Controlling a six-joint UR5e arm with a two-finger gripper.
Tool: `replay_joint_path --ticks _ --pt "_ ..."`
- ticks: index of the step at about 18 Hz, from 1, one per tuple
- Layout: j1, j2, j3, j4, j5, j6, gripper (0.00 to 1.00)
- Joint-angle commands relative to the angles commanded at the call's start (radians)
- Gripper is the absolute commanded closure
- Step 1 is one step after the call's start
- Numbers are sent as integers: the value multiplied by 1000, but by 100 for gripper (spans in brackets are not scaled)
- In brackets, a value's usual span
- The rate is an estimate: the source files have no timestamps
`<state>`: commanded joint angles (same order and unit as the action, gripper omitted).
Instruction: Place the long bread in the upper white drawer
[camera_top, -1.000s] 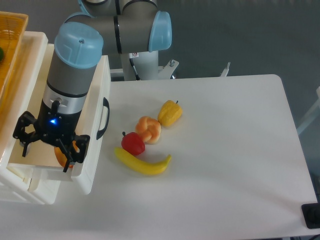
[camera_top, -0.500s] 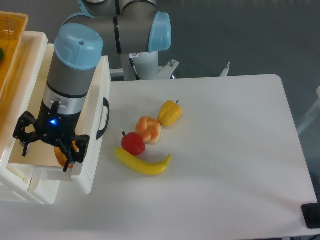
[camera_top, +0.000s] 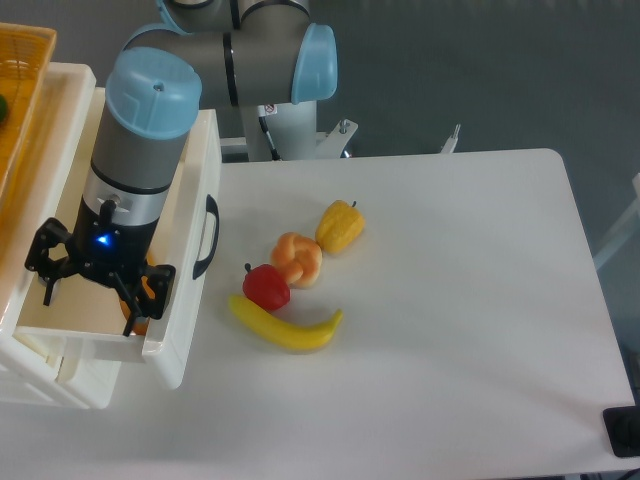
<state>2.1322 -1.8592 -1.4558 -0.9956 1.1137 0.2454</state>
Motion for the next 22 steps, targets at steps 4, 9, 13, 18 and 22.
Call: replay_joint_path --ticks 4,9,13,18,22 --pt "58 49 2 0 11 2 0" --pt "222 91 -11 2 20 125 0" --pt "322 60 -57 2 216 414 0" --pt "391 -50 -67 3 371 578 0" --pt "436 -130 -55 5 442 673 0"
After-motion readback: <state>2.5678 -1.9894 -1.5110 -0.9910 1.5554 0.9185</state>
